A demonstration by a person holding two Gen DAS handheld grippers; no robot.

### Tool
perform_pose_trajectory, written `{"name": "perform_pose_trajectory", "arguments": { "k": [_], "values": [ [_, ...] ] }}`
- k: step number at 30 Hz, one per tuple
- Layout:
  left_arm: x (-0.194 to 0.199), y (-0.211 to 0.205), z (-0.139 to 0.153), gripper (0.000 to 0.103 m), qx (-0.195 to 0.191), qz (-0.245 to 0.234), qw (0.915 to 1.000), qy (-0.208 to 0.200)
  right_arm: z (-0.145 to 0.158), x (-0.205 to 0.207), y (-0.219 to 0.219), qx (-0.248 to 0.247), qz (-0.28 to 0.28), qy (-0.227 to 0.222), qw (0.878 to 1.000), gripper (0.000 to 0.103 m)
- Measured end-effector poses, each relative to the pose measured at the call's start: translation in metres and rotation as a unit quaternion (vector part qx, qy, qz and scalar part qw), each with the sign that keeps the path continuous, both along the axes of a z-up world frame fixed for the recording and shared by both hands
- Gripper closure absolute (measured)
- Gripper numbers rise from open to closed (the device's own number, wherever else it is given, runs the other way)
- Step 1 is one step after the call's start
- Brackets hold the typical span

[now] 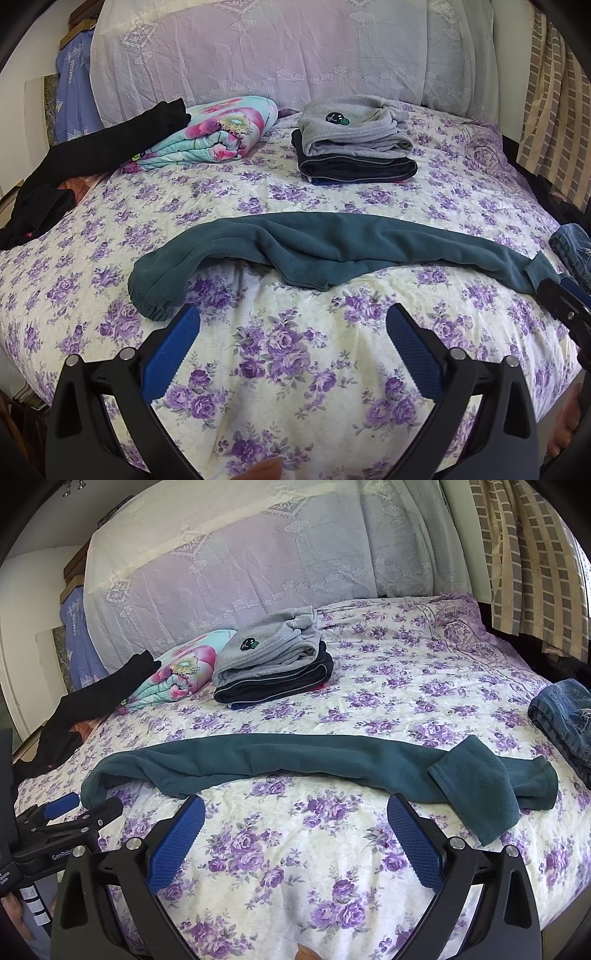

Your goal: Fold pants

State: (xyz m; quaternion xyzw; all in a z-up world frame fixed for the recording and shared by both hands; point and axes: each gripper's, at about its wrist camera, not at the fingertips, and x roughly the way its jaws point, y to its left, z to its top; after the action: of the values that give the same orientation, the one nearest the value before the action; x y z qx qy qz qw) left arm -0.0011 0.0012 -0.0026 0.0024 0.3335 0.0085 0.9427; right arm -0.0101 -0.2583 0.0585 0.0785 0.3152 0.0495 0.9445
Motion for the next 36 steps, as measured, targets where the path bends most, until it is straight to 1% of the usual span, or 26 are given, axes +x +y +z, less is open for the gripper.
{"name": "perform_pose_trajectory", "arguments": {
  "k": [36],
  "values": [
    [-0.0045,0.0046,0.0022,0.004,0.0,0.0,1.0,0.002,-0.0017,0.0007,-0.0012,0.004,-0.001,0.007,1.0,0.003]
  ]
}}
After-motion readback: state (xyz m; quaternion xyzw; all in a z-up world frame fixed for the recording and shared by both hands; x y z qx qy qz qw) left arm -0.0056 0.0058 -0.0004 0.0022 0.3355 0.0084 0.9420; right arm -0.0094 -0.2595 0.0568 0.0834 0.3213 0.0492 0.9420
